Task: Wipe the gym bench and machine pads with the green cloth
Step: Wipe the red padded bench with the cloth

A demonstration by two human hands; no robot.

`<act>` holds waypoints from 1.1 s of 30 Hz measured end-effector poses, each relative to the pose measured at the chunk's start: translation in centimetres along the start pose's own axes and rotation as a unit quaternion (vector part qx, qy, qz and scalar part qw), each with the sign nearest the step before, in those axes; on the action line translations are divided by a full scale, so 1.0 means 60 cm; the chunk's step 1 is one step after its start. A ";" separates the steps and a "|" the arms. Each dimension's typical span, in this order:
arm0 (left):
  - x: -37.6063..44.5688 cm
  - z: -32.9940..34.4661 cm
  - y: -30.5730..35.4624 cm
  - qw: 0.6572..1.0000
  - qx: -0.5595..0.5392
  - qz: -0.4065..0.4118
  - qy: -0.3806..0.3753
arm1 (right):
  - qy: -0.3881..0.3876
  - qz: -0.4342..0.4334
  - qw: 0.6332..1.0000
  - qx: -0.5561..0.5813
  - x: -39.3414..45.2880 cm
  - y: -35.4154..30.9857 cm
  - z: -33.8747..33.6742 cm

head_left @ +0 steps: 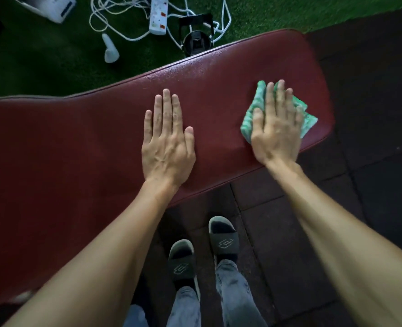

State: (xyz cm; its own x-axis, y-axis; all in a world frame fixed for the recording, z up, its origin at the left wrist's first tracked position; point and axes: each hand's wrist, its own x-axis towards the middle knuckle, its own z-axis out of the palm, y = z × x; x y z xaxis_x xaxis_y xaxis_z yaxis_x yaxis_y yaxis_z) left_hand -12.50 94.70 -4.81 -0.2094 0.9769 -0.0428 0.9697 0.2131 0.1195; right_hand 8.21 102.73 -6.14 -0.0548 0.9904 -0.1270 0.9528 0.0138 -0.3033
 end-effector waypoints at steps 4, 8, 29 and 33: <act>0.003 0.005 0.003 1.000 -0.001 -0.004 0.002 | -0.018 -0.165 0.986 -0.004 -0.050 -0.058 0.018; 0.002 0.006 0.000 1.000 -0.006 0.000 0.009 | -0.011 -0.304 0.951 -0.056 -0.107 0.030 0.021; -0.053 -0.182 0.017 0.977 -0.083 0.064 -0.185 | -0.038 -0.023 0.920 0.389 -0.148 -0.081 -0.101; -0.071 -0.344 0.094 0.975 -0.046 0.146 -0.158 | 0.014 0.004 0.925 0.380 -0.231 -0.085 -0.298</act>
State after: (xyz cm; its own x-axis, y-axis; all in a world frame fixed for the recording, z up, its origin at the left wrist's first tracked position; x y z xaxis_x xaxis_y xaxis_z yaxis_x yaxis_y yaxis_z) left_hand -8.77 92.08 16.53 0.1379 0.9452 -0.2959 0.9635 -0.0588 0.2611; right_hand 9.46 91.39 14.07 -0.0305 0.9933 -0.1118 0.4672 -0.0848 -0.8801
